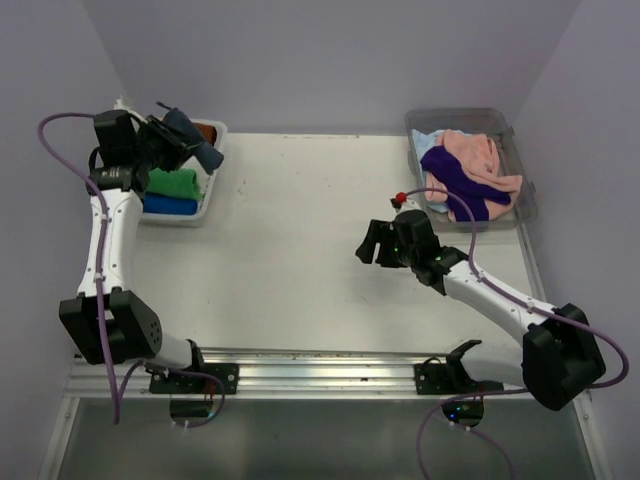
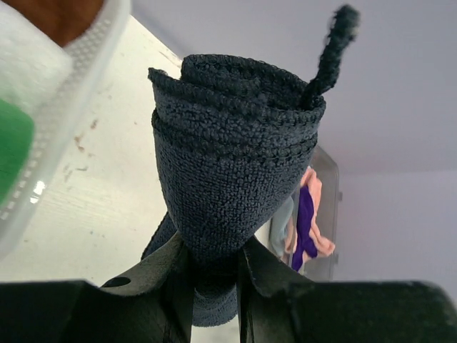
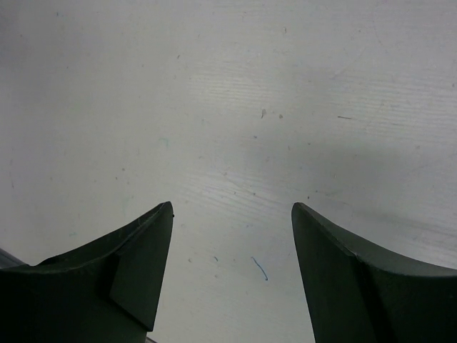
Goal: Roll the towels
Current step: Place the rolled towel into the container
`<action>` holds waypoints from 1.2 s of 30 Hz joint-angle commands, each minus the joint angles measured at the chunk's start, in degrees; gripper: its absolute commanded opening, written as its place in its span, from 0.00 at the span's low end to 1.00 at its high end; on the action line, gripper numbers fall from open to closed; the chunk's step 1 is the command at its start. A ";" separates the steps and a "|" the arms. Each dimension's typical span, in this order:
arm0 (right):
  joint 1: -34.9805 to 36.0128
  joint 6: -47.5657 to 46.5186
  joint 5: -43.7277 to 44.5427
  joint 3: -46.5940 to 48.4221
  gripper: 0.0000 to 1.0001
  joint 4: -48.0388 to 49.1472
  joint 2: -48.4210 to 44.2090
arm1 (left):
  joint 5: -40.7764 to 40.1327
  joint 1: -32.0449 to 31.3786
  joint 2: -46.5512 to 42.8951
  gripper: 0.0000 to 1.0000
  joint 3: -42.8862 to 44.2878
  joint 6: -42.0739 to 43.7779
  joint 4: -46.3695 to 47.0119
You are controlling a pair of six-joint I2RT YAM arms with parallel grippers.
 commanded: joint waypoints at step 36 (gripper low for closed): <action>0.02 -0.29 -5.53 5.85 0.70 0.54 9.59 | -8.15 6.19 38.29 0.70 17.37 -18.65 18.55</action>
